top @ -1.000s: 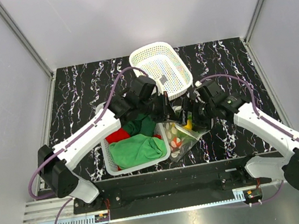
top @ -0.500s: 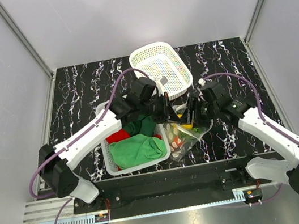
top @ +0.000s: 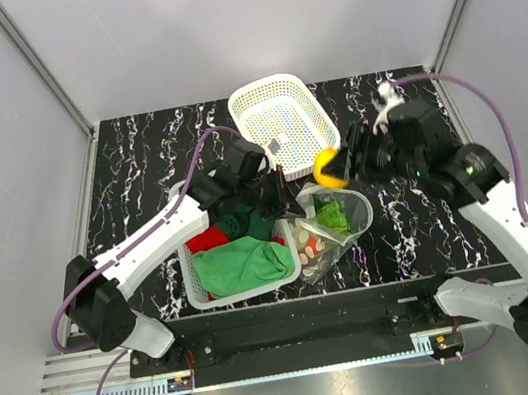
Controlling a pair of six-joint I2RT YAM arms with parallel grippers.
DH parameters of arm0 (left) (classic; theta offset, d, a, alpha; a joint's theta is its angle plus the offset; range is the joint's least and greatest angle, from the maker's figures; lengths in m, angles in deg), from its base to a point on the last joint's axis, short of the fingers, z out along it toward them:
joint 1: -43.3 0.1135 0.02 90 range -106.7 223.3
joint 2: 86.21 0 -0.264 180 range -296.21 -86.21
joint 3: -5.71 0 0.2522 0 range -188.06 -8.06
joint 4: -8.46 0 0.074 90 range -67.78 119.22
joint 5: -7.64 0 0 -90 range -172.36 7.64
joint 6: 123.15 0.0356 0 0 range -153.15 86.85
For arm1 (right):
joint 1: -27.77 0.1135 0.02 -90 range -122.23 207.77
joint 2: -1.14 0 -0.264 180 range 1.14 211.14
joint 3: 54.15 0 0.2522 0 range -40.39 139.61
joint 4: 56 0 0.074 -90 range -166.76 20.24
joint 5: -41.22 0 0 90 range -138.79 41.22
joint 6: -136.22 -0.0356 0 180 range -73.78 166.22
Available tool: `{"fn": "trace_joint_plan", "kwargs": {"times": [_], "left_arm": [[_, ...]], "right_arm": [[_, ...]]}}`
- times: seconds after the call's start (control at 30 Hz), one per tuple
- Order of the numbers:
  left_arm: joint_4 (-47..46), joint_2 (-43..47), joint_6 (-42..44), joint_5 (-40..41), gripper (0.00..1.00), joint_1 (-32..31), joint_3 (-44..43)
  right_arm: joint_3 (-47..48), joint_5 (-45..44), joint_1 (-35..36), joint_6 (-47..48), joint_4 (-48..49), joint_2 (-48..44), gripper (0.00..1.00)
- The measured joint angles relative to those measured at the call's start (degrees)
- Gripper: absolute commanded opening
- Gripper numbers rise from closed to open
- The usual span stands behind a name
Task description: Open the zip-top bag and remove the fake food
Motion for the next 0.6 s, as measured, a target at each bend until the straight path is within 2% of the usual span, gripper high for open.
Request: {"fn": "trace_joint_plan", "kwargs": {"times": [0.17, 0.27, 0.3, 0.47, 0.6], "left_arm": [[-0.04, 0.02, 0.79, -0.35, 0.0, -0.02, 0.22], [-0.02, 0.0, 1.68, -0.92, 0.0, 0.0, 0.22], [-0.02, 0.0, 1.86, -1.14, 0.0, 0.02, 0.22], [0.02, -0.81, 3.17, -1.73, 0.0, 0.94, 0.2], [0.76, -2.19, 4.37, -2.01, 0.0, 1.86, 0.0]], "right_arm": [[16.28, -7.41, -1.18, 3.63, 0.46, 12.44, 0.04], [23.32, -8.76, -4.48, 5.97, 2.75, 23.32, 0.1], [24.02, -8.9, -5.33, 6.54, 3.91, 26.38, 0.14], [25.0, -8.98, -9.55, 9.55, 7.15, 42.53, 0.19], [25.97, -8.92, -10.38, 10.95, 7.56, 51.52, 0.27]]}}
